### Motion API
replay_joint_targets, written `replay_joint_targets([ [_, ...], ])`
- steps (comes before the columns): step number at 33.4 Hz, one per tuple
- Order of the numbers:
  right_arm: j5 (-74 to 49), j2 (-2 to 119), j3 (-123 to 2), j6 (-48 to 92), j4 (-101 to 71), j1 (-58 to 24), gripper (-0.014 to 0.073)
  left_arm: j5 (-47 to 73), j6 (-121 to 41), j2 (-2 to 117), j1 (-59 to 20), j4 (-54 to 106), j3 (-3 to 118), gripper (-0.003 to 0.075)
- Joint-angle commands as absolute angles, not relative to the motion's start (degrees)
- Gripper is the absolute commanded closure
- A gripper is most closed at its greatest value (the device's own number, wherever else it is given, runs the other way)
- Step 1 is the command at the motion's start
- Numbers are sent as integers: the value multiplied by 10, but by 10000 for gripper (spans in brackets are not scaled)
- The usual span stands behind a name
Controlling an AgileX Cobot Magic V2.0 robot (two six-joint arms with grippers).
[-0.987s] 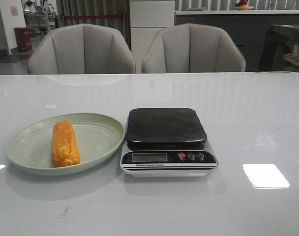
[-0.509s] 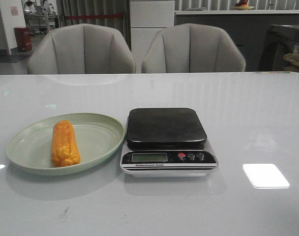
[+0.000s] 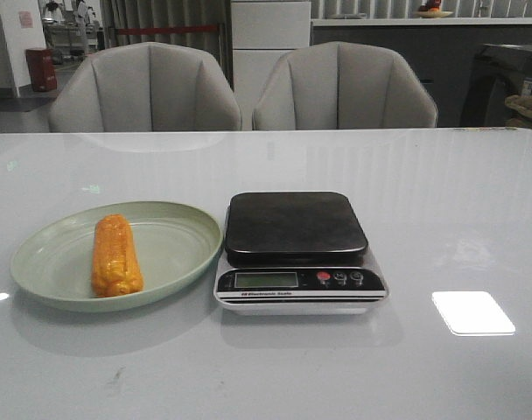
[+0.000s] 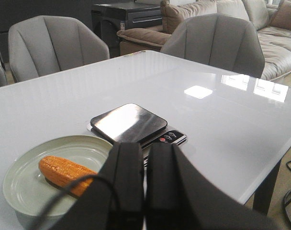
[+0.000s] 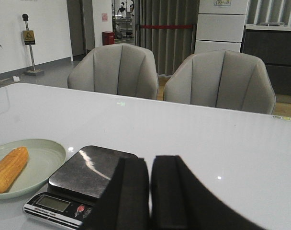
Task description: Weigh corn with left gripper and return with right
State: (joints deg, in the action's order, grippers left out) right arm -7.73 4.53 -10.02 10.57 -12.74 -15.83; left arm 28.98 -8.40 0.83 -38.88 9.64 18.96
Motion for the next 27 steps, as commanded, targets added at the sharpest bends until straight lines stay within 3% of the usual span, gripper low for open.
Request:
replay_joint_targets([
  [1,-37,51,-115,112,-131,-158,409,250,-83,16,-393,101,206,606],
  [8,-37,51,-115,112,-131,-158,409,235,-83,16,-377,100,180,606],
  [27,-37,51,-115,112,-131,-158,409,0,-82,-17,-89,69,15,606],
])
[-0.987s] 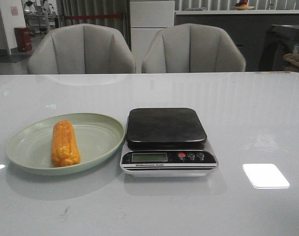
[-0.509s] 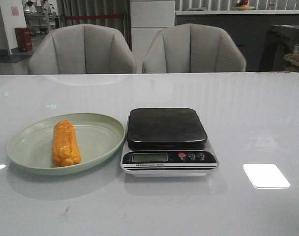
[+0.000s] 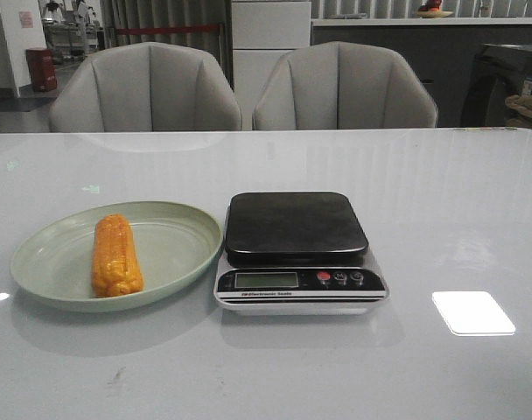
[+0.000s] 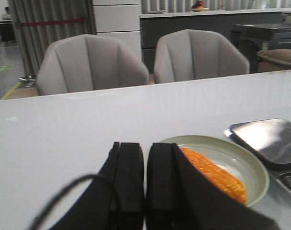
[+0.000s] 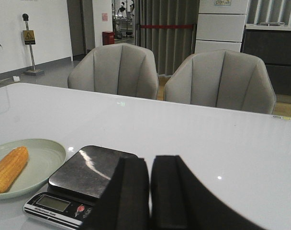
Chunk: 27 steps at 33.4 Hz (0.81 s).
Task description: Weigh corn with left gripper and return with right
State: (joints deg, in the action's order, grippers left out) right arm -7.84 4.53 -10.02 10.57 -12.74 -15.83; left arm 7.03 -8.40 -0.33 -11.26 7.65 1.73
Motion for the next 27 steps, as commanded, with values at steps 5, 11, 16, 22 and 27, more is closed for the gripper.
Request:
replay_joint_targets([
  [5,-37,51,-115,112,-131,-158,409,-46,-81,-16,-51,63,-21,606],
  [11,-37,51,-115,112,-131,-158,409,-50,-80,-16,-18,51,-22,606],
  [16,-37,51,-115,112,-131,-158,409,-50,-49,-16,20,50,-22,606],
  [22,-37,51,-115,112,-131,-158,409,-50,0,-16,35,30,-22,606],
  [27,-37,51,-115,112,-131,-158,409,-45,9,-16,28,24,-22,606],
])
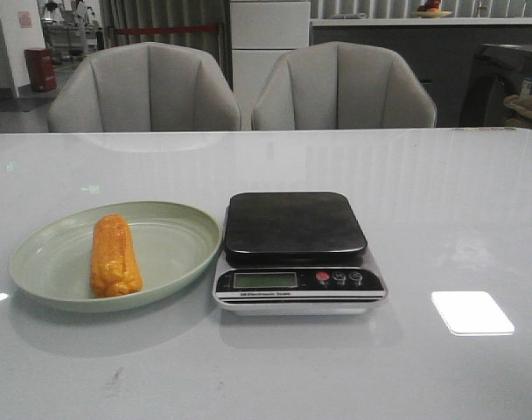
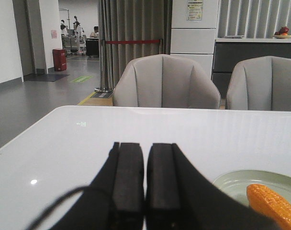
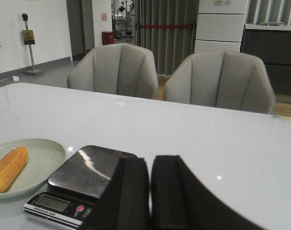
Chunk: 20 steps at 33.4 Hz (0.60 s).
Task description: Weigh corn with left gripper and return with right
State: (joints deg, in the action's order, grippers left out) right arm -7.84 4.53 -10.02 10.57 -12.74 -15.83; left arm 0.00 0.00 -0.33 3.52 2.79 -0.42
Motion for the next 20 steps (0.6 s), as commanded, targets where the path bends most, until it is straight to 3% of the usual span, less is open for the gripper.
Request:
replay_joint_targets([
  [1,-37,51,-115,112,-131,-158,409,-45,9,-16,24,24,-22,606],
  [10,-37,51,-115,112,-131,-158,409,-45,9,-16,-58,24,-22,606],
  [20,-37,51,-115,112,-131,-158,409,-45,9,-16,-68,24,-22,606],
])
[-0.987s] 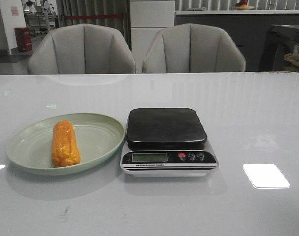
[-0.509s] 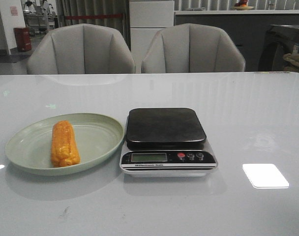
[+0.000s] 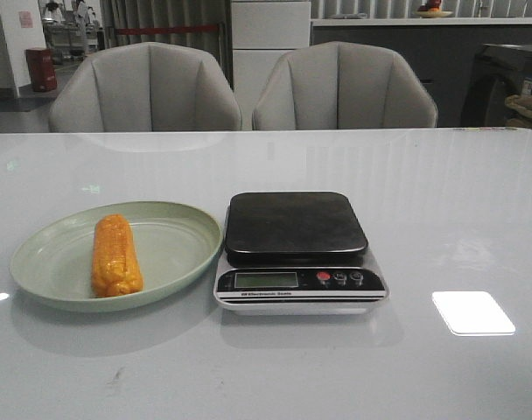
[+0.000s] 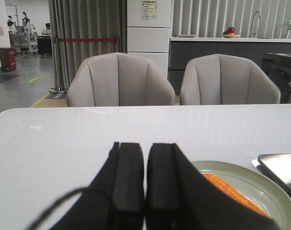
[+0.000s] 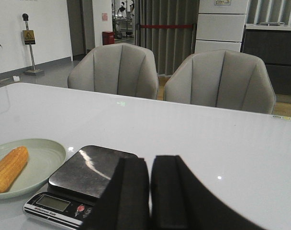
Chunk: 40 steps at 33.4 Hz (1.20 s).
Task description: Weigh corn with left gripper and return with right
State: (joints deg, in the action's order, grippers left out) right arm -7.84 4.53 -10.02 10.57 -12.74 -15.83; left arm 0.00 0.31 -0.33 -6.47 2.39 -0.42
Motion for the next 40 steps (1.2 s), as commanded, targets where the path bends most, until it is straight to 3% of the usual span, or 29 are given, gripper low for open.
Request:
replay_joint_targets([
  [1,-37,51,-115,112,-131,-158,409,-45,9,-16,-68,24,-22,606],
  [21,-37,51,-115,112,-130,-154,409,-45,9,-16,-68,24,-22,606],
  [32,-47,44,-105,49,-42,-26,409,-45,9,-16,-68,24,-22,606],
  [40,-28,-15,-44,11,-9,-16,409,-45,9,-16,-68,24,-22,606],
])
